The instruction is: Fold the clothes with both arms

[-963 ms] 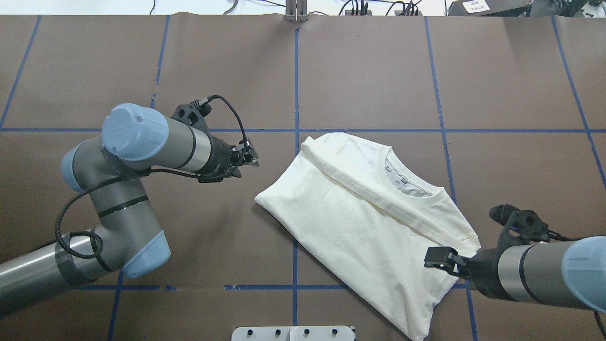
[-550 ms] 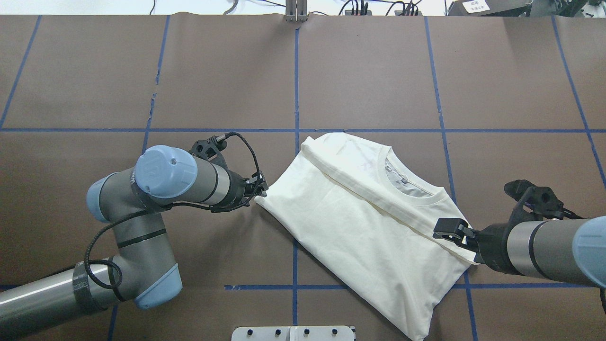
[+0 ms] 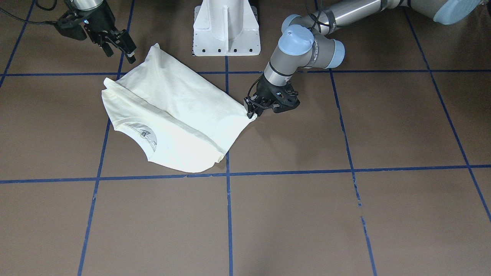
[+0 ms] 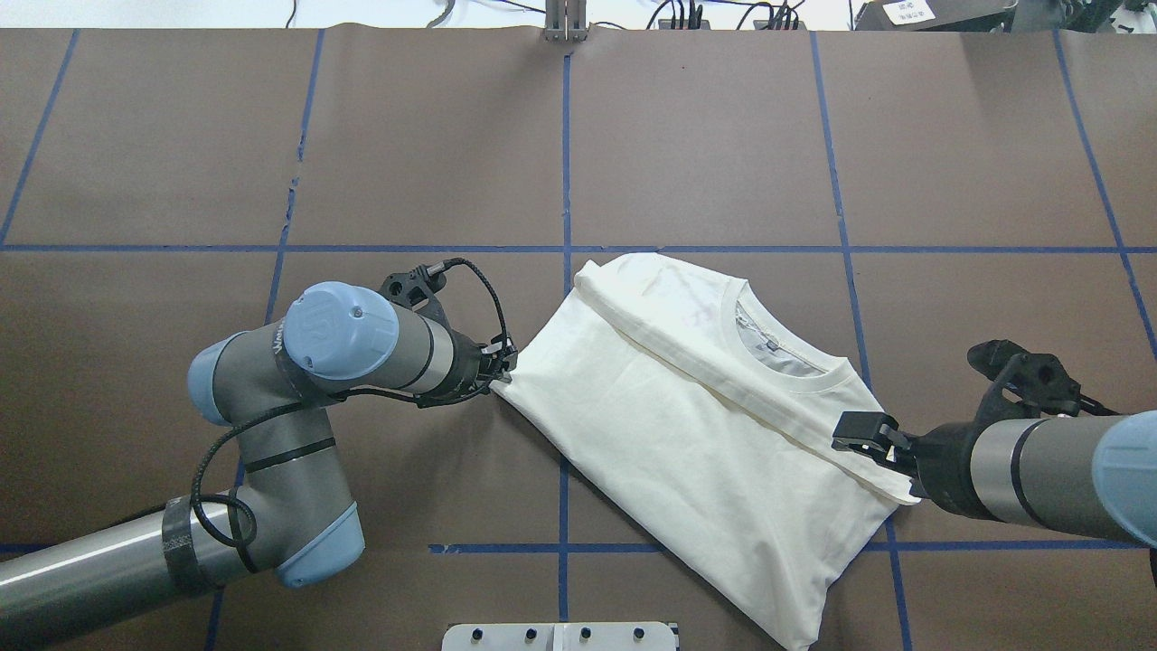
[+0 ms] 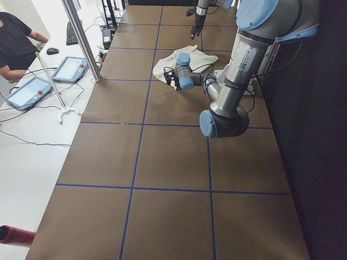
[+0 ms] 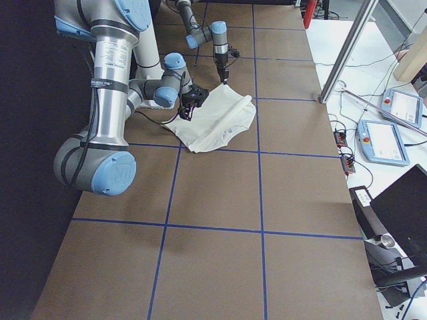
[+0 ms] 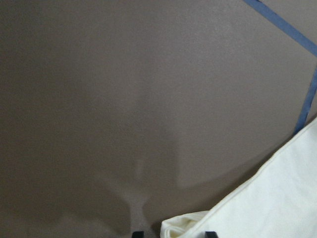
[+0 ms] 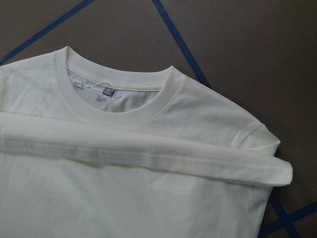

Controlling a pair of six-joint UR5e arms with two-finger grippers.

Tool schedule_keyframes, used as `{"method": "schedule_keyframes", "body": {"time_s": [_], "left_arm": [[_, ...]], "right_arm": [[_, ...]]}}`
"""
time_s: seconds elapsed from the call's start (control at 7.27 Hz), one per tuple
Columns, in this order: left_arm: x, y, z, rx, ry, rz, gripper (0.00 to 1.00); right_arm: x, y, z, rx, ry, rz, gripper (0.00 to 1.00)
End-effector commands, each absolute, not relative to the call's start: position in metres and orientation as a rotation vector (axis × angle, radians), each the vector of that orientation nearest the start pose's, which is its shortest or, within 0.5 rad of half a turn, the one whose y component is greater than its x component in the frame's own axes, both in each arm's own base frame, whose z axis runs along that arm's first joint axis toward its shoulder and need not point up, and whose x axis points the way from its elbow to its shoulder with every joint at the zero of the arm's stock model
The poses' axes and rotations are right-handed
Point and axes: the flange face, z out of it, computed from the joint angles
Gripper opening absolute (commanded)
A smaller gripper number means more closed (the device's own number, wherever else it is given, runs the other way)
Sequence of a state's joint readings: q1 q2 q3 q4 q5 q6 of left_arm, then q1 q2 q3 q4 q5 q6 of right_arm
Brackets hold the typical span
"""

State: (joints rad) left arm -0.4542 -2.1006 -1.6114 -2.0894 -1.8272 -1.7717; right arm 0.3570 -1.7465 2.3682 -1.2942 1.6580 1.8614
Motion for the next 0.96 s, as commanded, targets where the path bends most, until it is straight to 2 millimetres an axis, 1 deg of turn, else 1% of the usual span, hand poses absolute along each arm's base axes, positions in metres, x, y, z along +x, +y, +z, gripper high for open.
{"method": "schedule_keyframes", "body": {"time_s": [0.0,0.14,0.41,0.55,0.69,0.83], "left_arm": [[0.562,-0.395,0.278,-0.090,1.104,-0.442,0.00],[0.551,-0.411,0.284,-0.058,1.082,-0.452,0.00],[0.509,-0.472,0.289,0.130,1.022,-0.339,0.00],[0.486,-0.532,0.289,0.214,1.003,-0.365,0.00],[0.504,-0.598,0.267,0.254,1.004,-0.394,0.00],[0.531,-0.652,0.245,0.285,1.030,-0.411,0.00]], "right_arm": [[-0.317,-0.252,0.340,-0.047,-0.904,0.569,1.00],[-0.317,-0.252,0.340,-0.047,-0.904,0.569,1.00],[-0.316,-0.257,0.334,-0.041,-0.922,0.577,1.00],[-0.314,-0.262,0.329,-0.033,-0.935,0.590,1.00],[-0.312,-0.270,0.323,-0.023,-0.954,0.606,1.00],[-0.319,-0.284,0.307,-0.007,-0.997,0.621,1.00]]}}
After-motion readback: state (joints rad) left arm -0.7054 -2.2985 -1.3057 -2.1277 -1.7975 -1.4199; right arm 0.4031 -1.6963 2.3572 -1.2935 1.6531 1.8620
